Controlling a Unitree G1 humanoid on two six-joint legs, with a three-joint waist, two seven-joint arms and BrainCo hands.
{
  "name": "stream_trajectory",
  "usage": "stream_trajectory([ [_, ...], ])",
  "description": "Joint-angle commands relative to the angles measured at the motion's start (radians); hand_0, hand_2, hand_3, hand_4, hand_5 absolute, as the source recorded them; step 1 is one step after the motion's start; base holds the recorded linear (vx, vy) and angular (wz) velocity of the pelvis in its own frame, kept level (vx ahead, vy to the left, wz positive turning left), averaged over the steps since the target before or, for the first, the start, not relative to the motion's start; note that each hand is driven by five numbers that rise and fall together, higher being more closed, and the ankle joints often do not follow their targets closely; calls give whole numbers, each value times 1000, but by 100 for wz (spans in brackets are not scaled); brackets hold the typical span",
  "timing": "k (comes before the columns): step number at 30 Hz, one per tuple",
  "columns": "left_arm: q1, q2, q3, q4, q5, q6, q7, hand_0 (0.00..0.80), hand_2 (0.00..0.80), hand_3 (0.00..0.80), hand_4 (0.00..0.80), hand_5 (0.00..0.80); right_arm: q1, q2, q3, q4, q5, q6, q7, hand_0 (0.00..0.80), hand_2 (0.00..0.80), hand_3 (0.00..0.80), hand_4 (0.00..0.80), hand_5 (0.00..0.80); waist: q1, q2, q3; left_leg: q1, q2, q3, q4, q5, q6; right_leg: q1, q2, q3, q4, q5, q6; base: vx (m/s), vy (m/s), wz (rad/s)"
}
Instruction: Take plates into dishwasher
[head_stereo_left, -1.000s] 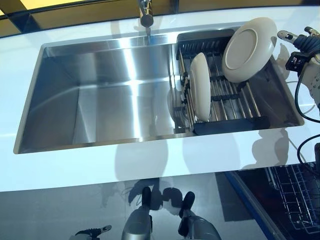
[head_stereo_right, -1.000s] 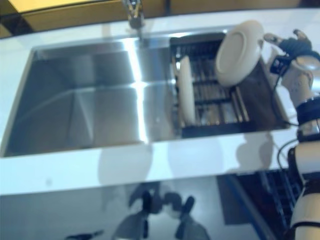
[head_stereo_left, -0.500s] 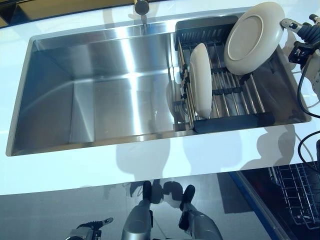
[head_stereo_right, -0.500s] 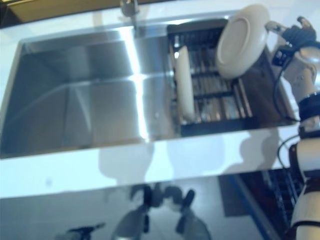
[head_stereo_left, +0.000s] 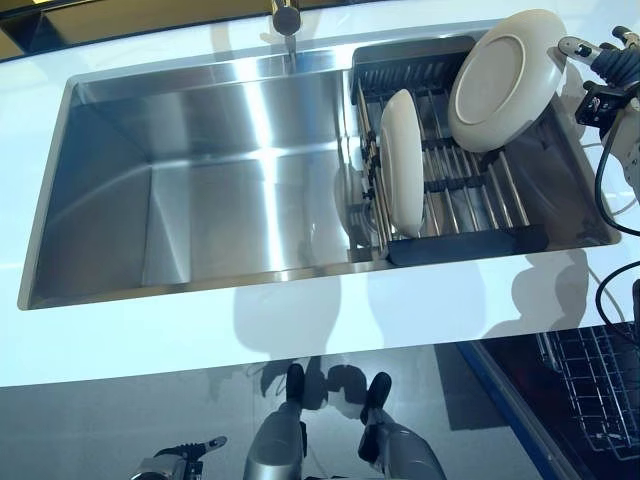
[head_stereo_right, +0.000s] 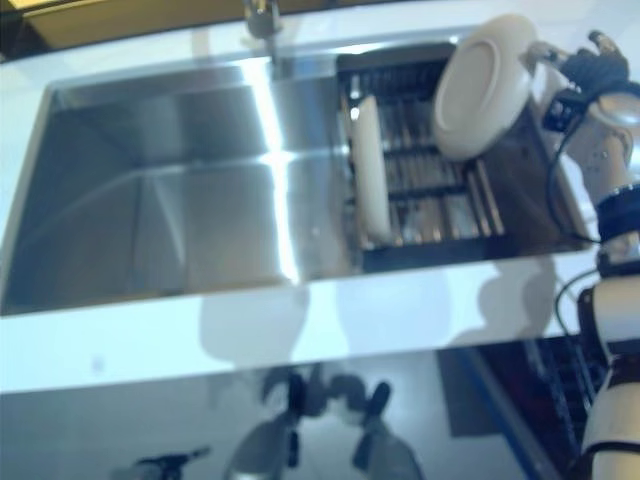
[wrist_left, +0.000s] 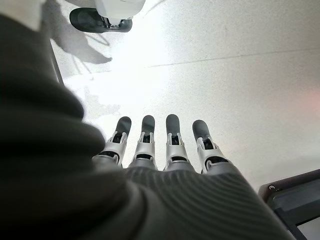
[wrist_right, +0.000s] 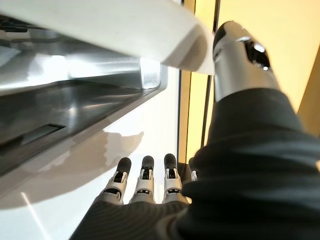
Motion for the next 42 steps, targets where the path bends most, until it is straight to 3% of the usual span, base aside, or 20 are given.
stream_trajectory([
  [1,10,54,-84,53,11,20,2,0,0,0,0,0,-99,-21,46,-49,36,-39,-2,0,0,0,0,0,-10,-49,-55,-19,7,33,-4,4,-41,48,-69,32,0,-29,114,38,-8,1],
  [12,18,55,-84,62,24,20,0,0,0,0,0,0,-104,-17,56,-57,40,-14,11,0,0,0,0,0,-14,-59,-80,5,11,39,-4,2,-41,69,-66,40,-1,-33,113,6,0,0],
  [42,-7,49,-93,37,-1,35,5,0,0,0,0,0,-109,19,70,-48,33,12,47,0,0,0,0,0,-2,-45,-44,-20,3,31,-4,4,-36,47,-74,31,0,-27,111,-1,0,0],
])
